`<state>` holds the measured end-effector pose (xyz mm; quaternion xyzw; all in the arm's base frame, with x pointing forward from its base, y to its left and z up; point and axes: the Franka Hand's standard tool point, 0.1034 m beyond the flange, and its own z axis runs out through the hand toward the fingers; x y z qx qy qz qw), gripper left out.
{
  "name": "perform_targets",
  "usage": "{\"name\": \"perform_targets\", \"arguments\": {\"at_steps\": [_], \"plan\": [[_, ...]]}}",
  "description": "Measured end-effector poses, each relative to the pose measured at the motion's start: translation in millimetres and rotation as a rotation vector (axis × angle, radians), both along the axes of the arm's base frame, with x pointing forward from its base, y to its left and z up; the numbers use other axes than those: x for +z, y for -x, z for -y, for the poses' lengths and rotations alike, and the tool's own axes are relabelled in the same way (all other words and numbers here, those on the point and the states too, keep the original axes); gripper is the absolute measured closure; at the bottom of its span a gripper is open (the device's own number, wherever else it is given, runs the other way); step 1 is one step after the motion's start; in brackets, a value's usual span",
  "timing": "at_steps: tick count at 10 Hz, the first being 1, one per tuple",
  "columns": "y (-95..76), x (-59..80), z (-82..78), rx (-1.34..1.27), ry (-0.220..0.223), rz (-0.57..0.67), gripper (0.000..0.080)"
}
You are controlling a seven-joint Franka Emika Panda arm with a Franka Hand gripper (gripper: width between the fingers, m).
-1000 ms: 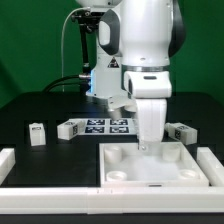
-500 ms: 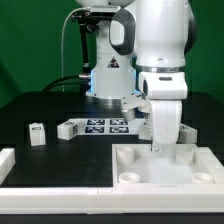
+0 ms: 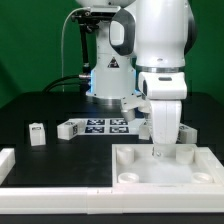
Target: Assemble one leg
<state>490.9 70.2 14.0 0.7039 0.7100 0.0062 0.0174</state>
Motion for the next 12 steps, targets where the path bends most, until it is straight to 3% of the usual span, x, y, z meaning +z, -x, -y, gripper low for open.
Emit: {"name": "perform_targets", "arguments": {"at_steps": [1,2,7,10,12], "plan": [[0.0,0.0,0.0,0.000,0.000,0.000,0.0200],[0.0,0.0,0.0,0.000,0.000,0.000,0.0165],[0.8,0.9,-0.3,-0.011,-0.001,0.002,0.0151],[22.2,18.8,-5.2,-0.102,-0.025,0.046,0.0151],[36.4,31.6,-19.3,-0.180,-0.029,0.052,0.0151]]}}
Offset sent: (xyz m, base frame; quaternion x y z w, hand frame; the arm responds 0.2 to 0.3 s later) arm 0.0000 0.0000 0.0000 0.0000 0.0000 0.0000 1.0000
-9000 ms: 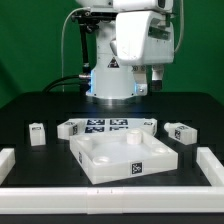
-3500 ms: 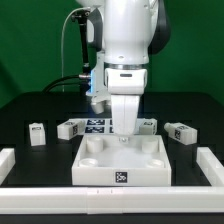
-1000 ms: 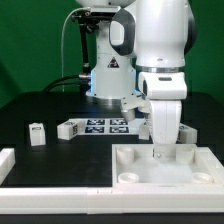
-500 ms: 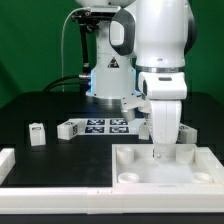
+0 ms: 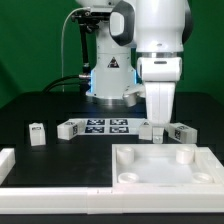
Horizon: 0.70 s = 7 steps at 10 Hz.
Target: Assemble one leg
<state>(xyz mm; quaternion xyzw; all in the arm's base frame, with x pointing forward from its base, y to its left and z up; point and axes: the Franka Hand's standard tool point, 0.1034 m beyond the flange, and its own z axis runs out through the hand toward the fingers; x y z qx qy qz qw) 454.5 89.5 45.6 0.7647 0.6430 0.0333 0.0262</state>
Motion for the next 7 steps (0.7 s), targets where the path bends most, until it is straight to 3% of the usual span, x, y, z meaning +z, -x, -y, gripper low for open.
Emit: {"name": "perform_targets", "arguments": {"at_steps": [3,7], "plan": [[0.8,-1.4,-0.5,-0.016,-0.002,-0.003,0.0151],[5.7,-3.4,-5.8,-0.525,-0.064,-0.025,0.0151]]}}
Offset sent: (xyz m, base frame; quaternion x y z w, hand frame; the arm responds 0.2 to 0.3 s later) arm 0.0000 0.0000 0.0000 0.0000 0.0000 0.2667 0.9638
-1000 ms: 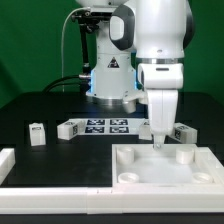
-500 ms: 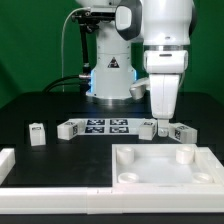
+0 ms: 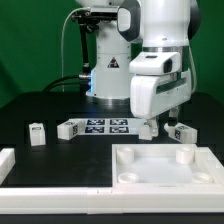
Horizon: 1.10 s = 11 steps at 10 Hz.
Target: Assemble one leg
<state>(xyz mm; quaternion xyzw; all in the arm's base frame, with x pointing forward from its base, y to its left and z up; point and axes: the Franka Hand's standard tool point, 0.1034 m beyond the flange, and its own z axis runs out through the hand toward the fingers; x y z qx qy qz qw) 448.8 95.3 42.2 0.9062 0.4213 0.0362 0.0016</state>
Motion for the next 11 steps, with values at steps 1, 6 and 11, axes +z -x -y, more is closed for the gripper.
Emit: {"name": "perform_targets", "arguments": {"at_steps": [1,6,11], "plan": [[1.8,-0.3,-5.2,-0.125,-0.017,0.000,0.0151],[19.8,-3.1,-47.3,-0.355,-0.049,-0.026,0.0151],[28.0,-4.1,-62.7,-0.307,-0.028,-0.064,0.0151]]}}
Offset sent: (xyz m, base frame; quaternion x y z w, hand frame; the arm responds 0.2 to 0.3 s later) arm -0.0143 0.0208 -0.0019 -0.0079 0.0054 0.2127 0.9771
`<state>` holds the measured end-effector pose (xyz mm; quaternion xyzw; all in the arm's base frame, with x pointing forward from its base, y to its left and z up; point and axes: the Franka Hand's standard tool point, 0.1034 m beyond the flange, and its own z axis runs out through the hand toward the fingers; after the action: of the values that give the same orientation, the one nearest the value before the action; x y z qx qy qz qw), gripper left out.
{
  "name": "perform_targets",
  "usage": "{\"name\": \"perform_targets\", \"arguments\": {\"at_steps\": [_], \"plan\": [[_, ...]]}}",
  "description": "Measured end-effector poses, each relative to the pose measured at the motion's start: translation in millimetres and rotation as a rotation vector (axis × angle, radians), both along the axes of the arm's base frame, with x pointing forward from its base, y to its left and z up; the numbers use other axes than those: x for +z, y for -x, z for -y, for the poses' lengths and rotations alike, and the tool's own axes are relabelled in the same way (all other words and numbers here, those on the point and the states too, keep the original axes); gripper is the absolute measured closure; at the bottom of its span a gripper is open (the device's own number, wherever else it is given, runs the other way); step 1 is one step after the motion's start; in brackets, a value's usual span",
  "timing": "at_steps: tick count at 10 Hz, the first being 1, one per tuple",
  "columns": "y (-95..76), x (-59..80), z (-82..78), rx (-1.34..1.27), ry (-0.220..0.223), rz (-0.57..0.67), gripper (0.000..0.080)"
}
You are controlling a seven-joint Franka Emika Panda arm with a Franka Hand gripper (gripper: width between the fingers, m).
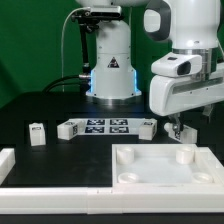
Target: Assemble one leg
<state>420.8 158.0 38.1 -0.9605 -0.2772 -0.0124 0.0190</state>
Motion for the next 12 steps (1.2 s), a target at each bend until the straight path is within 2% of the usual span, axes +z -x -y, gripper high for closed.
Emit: {"name": "perform_targets", "arguments": {"at_steps": [1,2,3,5,6,8,9,11,12], "plan": [[1.7,-0.6,0.3,0.000,0.006,-0.012,0.0151],[10.1,-0.7,1.6,-0.004,0.067,-0.128,0.0151],[7.4,2.9,-3.7,-0.015,0.105,-0.190,0.0151],[14.1,0.7,-9.5,-0.003,0.178,-0.323,0.0151],[21.5,-0.1,-7.2,0.005,0.230,-0.425,0.0151],[22.7,-6.6,-3.6,0.011,0.292,-0.565,0.0151],[26.9,-8.8,1.6,0.013,0.343,-0.679,0.0151],[26.0,-18.1,9.1,0.009,0.373,-0.758,0.0151],[24.9,-22.1,12.0,0.001,0.367,-0.746,0.0151]]}}
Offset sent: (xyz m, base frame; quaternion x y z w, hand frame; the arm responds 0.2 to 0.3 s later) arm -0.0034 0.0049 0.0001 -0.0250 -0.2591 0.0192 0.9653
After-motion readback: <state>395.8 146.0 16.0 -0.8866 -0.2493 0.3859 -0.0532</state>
